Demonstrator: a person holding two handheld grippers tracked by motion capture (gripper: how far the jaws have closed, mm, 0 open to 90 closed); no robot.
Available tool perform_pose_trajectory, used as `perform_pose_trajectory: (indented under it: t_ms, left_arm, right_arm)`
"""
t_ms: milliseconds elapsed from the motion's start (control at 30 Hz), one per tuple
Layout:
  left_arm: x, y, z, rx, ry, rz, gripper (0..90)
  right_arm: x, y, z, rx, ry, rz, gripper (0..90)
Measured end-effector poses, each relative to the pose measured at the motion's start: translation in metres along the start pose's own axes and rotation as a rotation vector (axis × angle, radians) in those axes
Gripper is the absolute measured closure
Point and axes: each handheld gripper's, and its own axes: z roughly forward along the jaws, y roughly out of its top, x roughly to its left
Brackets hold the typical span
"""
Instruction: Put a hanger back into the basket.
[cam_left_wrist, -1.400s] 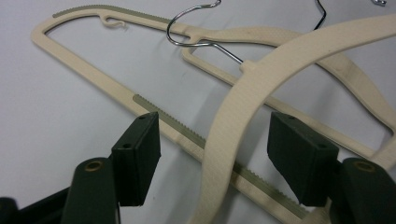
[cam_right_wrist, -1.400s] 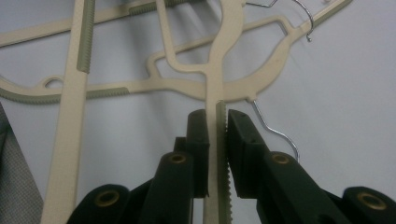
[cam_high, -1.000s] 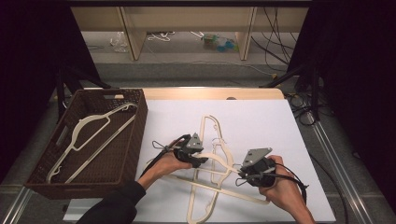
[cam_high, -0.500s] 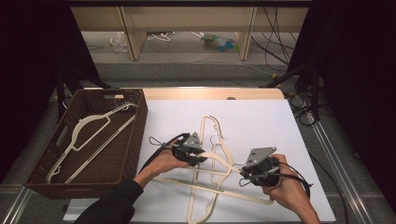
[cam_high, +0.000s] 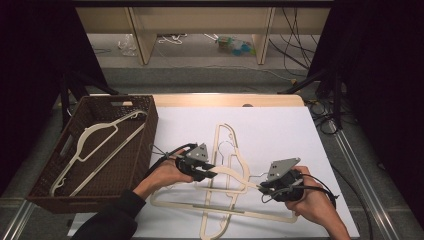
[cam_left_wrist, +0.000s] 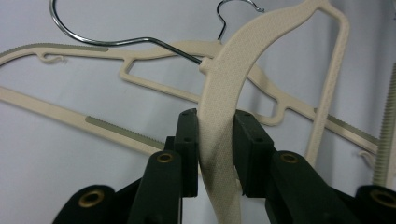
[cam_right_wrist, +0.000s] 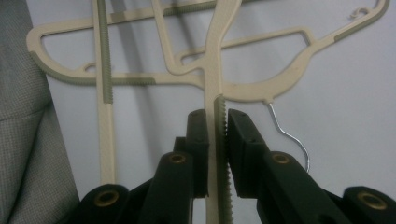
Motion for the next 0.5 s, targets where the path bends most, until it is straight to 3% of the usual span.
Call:
perform_pose_trajectory:
  t_ms: [167, 267, 367, 433, 500]
  left_arm:
    - [-0.005, 0.000, -0.009, -0.017, -0.026, -0.018, 73.8]
    - [-0.009, 0.001, -0.012, -0.030, -0.044, -0.037, 74.4]
    - [-0.013, 0.003, -0.017, -0.054, -0.060, -0.060, 74.8]
    - [-0.015, 0.005, -0.020, -0.063, -0.060, -0.055, 75.0]
    - [-0.017, 0.005, -0.024, -0.065, -0.056, -0.063, 75.3]
  right_arm:
    - [0.000, -0.001, -0.001, 0.000, 0.021, 0.007, 79.1]
    - [0.000, 0.000, -0.004, -0.014, 0.010, 0.017, 78.0]
    - [-0.001, 0.000, -0.006, -0.035, 0.035, 0.034, 72.2]
    - [-0.001, 0.000, -0.008, -0.049, 0.024, 0.045, 67.9]
    - [-0.002, 0.001, -0.011, -0.099, 0.002, 0.089, 62.5]
